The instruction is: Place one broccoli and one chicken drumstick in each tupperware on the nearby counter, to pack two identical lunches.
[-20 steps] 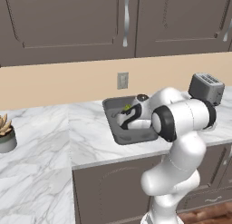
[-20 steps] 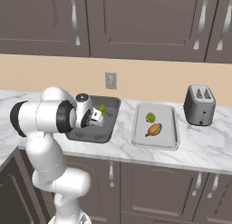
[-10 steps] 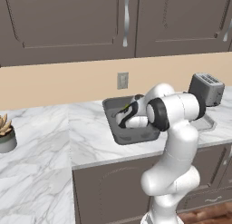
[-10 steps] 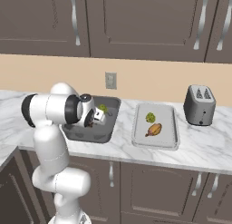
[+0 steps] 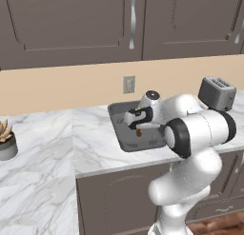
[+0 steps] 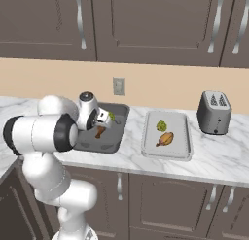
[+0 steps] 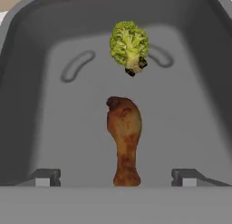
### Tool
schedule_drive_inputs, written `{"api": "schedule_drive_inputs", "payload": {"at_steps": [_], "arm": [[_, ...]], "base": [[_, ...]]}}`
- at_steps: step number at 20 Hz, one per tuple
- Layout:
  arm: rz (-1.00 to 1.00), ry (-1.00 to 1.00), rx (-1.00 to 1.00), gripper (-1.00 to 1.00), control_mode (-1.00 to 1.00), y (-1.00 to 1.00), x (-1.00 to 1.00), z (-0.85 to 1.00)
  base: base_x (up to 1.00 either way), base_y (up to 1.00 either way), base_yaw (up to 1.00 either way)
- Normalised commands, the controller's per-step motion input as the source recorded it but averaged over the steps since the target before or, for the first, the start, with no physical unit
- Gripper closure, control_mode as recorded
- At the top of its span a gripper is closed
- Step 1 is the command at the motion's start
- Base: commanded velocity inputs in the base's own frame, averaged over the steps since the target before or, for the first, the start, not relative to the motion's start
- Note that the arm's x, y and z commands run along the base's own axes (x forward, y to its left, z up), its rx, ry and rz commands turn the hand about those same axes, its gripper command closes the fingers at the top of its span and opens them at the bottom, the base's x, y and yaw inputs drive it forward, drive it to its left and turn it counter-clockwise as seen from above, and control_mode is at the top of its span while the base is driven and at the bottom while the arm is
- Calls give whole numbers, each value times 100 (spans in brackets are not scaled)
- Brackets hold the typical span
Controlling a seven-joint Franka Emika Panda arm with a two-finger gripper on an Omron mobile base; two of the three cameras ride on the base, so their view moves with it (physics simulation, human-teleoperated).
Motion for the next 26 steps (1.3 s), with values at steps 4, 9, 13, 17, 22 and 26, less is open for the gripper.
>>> {"api": "schedule_drive_inputs", "payload": {"at_steps": [4,9,13,17,22,26], "arm": [[0,-10,0,-100,-100,-16,-94,79],[0,-12,0,-100,-100,-61,-100,53],[0,-13,8,-100,-100,-97,-92,58],[0,-10,10,-100,-100,-100,-97,71],[0,-10,8,-100,-100,-89,-79,72],[0,-7,5,-100,-100,-78,-71,82]], "base": [[0,0,0],[0,0,0],[0,0,0],[0,0,0],[0,0,0],[0,0,0]]}}
